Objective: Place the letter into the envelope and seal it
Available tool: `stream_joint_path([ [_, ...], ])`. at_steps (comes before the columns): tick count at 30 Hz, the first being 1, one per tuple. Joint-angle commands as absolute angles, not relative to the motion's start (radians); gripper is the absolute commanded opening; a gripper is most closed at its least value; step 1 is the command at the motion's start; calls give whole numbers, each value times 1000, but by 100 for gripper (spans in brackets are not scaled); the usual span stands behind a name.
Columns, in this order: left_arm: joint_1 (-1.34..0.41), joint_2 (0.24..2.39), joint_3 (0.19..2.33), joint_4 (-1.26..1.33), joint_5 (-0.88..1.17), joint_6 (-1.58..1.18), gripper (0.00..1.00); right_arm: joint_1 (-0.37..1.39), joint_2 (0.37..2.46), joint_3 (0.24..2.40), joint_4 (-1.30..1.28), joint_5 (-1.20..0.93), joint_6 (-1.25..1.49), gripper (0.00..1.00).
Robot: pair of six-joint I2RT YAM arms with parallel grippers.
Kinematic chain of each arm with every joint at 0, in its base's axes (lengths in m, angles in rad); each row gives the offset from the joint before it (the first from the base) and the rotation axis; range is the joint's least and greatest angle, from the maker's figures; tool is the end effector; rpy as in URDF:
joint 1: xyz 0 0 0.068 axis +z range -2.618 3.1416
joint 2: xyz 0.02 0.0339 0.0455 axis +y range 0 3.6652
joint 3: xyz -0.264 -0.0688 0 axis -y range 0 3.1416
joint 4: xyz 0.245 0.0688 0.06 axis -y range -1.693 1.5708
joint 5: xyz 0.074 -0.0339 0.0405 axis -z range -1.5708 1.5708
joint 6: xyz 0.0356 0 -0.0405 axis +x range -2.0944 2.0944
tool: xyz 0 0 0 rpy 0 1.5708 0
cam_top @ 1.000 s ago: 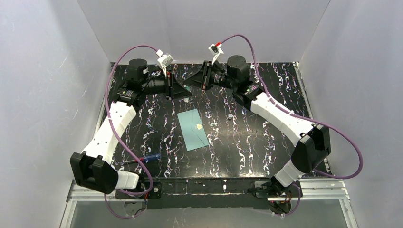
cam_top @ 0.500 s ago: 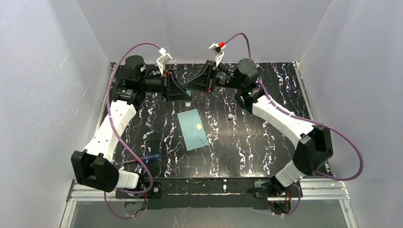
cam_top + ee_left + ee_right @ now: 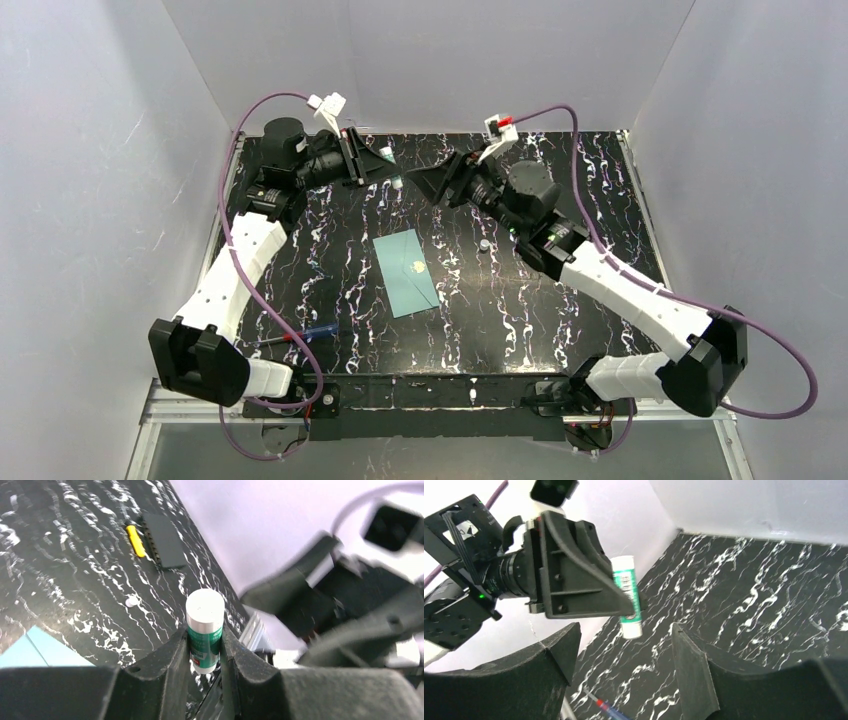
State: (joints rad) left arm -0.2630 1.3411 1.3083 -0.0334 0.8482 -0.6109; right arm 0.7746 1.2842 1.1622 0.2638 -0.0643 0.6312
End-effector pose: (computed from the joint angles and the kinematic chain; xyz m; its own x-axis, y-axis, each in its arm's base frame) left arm 0.2867 -0.1048 0.4160 -0.5655 -0.2406 -0.7889 0.6962 0.3736 -0.6130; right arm 0.2159 0.2145 0.4119 -0.3572 0.4744 -0.8046 -0.6598 0.4816 0.5769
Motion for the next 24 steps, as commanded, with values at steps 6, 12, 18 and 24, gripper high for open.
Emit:
stream_joint_path([
  [6,-243,1339,1385,-259,576,-1055,0,968,1377,1269,257,333,278,73],
  [12,-227,1330,1345,-223,633,-1217,0,972,1433,1313,279,353,237,74],
  [18,-224,1328,1302,-154,675,-1318,0,973,1454,1324,335,337,237,69],
  [24,-224,1340,1270,-70,713,-1404,0,971,1476,1331,362,344,258,48],
])
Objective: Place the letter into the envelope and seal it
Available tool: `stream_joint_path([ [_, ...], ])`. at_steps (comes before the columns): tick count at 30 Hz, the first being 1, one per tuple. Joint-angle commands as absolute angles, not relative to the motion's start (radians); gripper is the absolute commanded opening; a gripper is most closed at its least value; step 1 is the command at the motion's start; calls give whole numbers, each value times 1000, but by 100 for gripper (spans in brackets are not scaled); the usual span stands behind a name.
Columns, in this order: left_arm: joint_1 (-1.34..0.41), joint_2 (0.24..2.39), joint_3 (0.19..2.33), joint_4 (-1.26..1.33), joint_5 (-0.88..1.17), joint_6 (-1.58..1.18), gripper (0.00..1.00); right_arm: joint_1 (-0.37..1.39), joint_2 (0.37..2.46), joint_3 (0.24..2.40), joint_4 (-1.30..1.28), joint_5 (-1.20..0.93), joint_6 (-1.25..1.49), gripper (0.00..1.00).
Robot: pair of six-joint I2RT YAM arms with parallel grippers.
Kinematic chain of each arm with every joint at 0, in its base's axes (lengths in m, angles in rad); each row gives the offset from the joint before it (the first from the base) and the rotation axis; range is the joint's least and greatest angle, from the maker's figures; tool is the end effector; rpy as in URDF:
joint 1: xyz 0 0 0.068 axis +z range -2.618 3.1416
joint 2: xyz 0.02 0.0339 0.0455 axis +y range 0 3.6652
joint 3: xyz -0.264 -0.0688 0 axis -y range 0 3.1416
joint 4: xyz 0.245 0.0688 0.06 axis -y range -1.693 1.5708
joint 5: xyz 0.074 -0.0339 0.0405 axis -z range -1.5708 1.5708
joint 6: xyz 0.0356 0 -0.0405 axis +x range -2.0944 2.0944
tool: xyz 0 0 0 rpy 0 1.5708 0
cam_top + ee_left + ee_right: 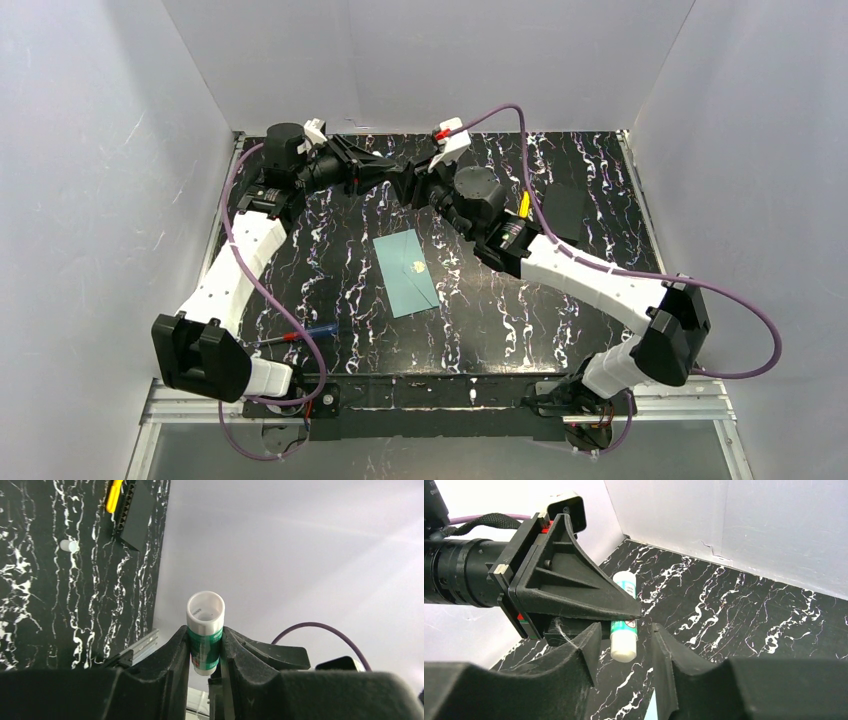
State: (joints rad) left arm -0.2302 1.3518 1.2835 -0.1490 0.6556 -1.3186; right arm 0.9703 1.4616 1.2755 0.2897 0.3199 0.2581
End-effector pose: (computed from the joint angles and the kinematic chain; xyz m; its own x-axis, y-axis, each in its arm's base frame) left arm 0.2978 -0.0921 0.3923 -0.7888 -0.6035 -0.1164 -0.0135 0.2063 -0.9784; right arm 0.2072 0.2827 0.4007 -0.0983 0.2853 -0.9534 -0.6013 0.7464 0.2853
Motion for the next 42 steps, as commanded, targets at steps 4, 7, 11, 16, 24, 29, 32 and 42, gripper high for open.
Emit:
stream_joint_path([
  [4,-224,1339,1269,-28,732,-1454,0,971,1496,1351,331,345,272,54],
  [7,-223,1336,1260,20,745,-1498,0,971,1497,1341,331,358,288,60],
  [11,-222,1333,1248,55,758,-1537,0,969,1488,1332,349,360,295,35],
  [16,-223,1326,1235,61,766,-1545,0,969,1469,1322,380,349,281,9],
  [24,-221,1316,1209,60,762,-1520,9,968,1440,1320,355,345,249,25],
  [29,-221,1321,1215,61,767,-1520,0,967,1446,1316,366,348,264,43],
  [32,-221,1322,1214,60,768,-1522,0,965,1450,1313,372,375,273,45],
  [42,-221,1324,1226,59,771,-1521,10,943,1474,1348,341,330,305,5],
])
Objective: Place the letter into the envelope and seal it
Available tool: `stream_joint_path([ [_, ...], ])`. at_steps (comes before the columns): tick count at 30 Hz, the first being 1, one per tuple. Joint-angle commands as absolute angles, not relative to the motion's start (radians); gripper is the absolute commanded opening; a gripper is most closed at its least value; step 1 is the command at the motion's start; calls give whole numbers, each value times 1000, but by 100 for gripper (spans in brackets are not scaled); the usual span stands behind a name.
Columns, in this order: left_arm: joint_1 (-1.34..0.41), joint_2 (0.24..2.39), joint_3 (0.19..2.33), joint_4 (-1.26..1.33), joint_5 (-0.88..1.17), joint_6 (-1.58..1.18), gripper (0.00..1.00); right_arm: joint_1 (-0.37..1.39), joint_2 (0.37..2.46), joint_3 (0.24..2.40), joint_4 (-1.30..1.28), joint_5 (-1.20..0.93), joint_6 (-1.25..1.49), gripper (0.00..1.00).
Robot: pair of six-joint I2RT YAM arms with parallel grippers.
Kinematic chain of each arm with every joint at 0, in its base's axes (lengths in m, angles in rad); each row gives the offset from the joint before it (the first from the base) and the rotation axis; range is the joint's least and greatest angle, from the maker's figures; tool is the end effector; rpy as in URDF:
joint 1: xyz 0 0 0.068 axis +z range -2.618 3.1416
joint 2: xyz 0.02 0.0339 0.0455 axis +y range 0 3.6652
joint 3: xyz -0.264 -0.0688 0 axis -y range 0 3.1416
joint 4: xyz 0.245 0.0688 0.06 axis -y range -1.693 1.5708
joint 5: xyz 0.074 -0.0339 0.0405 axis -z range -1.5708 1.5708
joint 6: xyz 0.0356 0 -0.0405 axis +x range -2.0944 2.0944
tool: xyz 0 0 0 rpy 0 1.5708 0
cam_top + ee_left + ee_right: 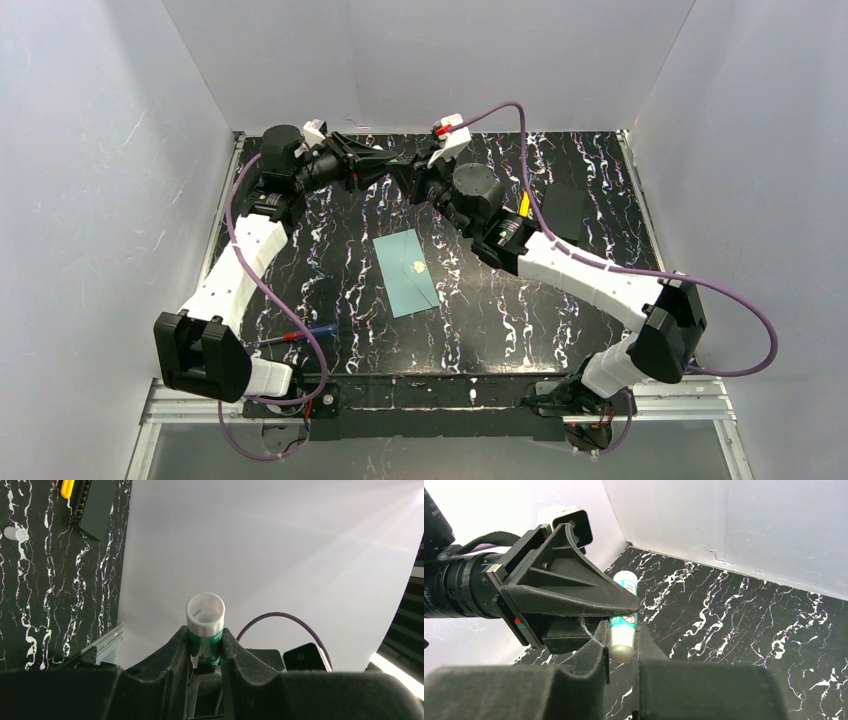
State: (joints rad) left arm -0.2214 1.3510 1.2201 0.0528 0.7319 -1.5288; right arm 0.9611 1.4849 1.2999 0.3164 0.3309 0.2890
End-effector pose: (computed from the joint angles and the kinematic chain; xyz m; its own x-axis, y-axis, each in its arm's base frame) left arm 0.3005 -0.0920 0.3908 -0.8158 -0.5782 0.0102 -0.0419 0.0414 -0.9983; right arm 0.2133 0.2852 0.4045 -0.0965 0.3326 -0.9381 -0.5878 0.7416 0.3233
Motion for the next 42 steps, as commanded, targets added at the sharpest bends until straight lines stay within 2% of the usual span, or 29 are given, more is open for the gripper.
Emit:
stream_joint_path([
  [1,-220,1324,1227,58,770,-1520,15,940,1472,1354,331,317,310,1],
  [5,-210,1315,1226,49,754,-1463,48,907,1448,1369,283,248,332,1],
  [8,-193,1316,1251,-64,714,-1284,71,863,1406,1360,236,159,339,1],
  [11,-157,1334,1281,-101,777,-1157,82,785,1371,1360,182,-27,360,1],
  [13,-141,1350,1289,-20,885,-1095,85,730,1363,1379,127,-160,387,1],
  [16,-140,1359,1317,28,1028,-922,87,646,1362,1413,66,-361,443,1],
  [19,-141,1313,1299,48,1059,-725,88,590,1379,1440,71,-528,547,1],
  [25,-141,1295,1318,12,1068,-436,88,572,1454,1520,28,-710,693,1],
  [34,-160,1338,1311,51,1400,-395,82,572,1500,1514,-41,-818,710,1],
  [37,-192,1334,1301,46,1439,-410,80,572,1504,1490,7,-829,736,1],
  [42,-208,1362,1307,56,1417,-463,70,572,1522,1488,65,-873,765,1],
])
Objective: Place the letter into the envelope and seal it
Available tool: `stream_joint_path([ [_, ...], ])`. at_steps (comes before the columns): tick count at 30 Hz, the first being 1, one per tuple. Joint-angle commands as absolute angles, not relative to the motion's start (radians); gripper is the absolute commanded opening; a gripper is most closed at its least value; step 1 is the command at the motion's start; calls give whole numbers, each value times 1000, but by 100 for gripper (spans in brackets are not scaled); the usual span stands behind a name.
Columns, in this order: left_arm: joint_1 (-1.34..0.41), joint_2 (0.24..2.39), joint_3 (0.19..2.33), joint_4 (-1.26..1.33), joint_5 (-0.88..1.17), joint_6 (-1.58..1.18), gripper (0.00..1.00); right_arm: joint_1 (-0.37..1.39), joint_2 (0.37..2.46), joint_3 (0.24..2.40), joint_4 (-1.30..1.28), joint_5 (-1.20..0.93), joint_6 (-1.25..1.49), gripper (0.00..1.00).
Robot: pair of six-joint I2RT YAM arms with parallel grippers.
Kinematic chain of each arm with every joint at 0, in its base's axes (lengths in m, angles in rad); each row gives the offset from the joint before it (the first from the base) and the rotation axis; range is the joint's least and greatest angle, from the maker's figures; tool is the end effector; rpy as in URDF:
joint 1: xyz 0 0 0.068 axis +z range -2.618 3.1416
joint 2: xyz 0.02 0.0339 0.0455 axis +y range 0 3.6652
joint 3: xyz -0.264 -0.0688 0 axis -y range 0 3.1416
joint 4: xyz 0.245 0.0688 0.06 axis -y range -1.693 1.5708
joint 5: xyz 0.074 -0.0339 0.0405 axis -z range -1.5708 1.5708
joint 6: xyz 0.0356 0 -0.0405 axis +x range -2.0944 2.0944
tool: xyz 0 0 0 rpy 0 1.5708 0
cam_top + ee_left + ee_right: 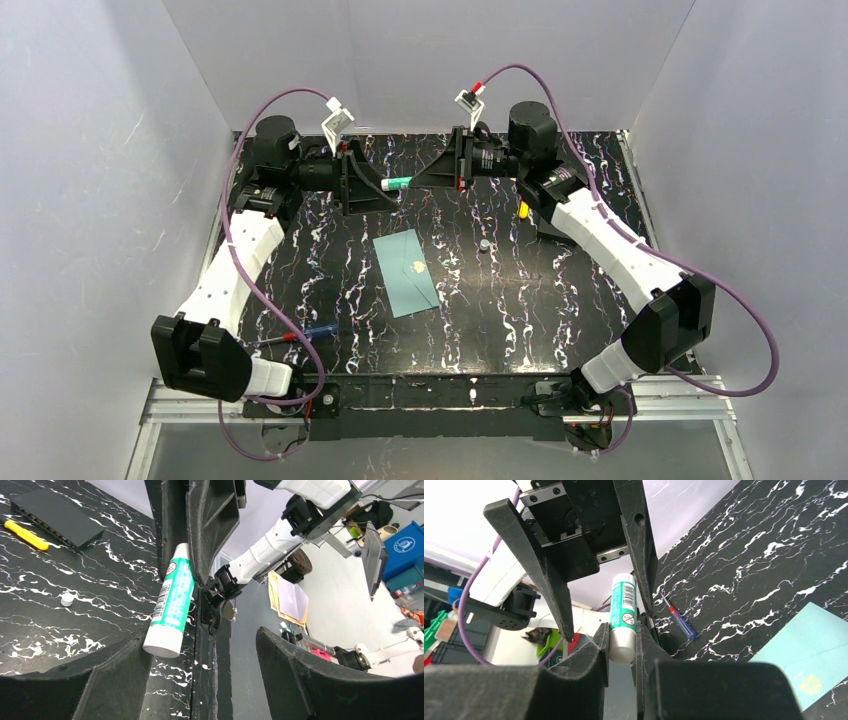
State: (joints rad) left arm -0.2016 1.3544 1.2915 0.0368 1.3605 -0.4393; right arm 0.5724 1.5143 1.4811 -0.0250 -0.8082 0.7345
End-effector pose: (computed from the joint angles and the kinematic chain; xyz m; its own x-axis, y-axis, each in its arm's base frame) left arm 0.2801 -0.0928 0.4137 -0.4483 0.0010 -0.8939 0.8938 0.0102 -0.4483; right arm 0.2806 0.2114 0.4232 -0.6937 0.1038 -0.7127 -0.6952 0.1619 0.7003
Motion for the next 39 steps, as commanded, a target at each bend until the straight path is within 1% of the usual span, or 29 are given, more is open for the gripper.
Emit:
stream_joint_path([
  [1,-209,1368,1316,56,1419,-473,67,572,1523,1489,68,-880,764,1],
  [2,-210,1373,1325,55,1416,-476,64,572,1525,1487,71,-883,764,1],
  [4,-212,1375,1336,55,1408,-483,54,572,1531,1488,80,-899,765,1],
  [5,-213,1377,1339,56,1410,-486,51,572,1534,1487,80,-903,766,1],
  [7,-213,1377,1345,57,1411,-491,50,572,1540,1483,83,-920,765,1],
  [9,-213,1379,1349,58,1402,-500,53,572,1542,1473,96,-931,773,1],
  [11,-213,1380,1356,58,1404,-505,52,572,1548,1468,99,-941,773,1],
  [12,-214,1381,1358,58,1409,-506,49,572,1551,1468,100,-943,773,1],
  [16,-218,1381,1357,59,1428,-506,33,574,1555,1468,128,-946,781,1],
  [18,-223,1378,1352,60,1432,-502,28,574,1559,1474,137,-949,785,1],
  [22,-225,1376,1345,60,1422,-494,20,573,1566,1480,145,-968,790,1],
  [24,-225,1378,1351,60,1427,-483,12,574,1566,1478,145,-972,790,1],
  [25,-225,1378,1353,61,1427,-481,5,574,1565,1477,144,-973,789,1],
  [26,-225,1378,1356,61,1425,-478,0,574,1564,1475,144,-974,790,1],
  [27,-225,1377,1355,63,1420,-474,0,574,1560,1475,145,-969,790,1],
  [28,-225,1376,1353,63,1410,-469,0,574,1552,1474,146,-955,789,7],
  [30,-224,1372,1343,57,1367,-460,0,570,1530,1465,141,-899,769,49],
  [31,-222,1370,1336,51,1341,-451,0,566,1521,1464,128,-867,755,68],
  [33,-213,1368,1322,28,1286,-438,0,554,1507,1464,86,-793,726,83],
  [34,-210,1366,1312,23,1263,-434,0,546,1501,1460,56,-742,713,86],
  [35,-206,1364,1303,10,1221,-428,0,537,1488,1451,15,-678,702,87],
  [36,-204,1359,1292,-21,1188,-419,0,529,1475,1438,-16,-612,691,88],
  [39,-204,1342,1243,-37,1048,-456,0,520,1394,1367,-87,-323,652,87],
])
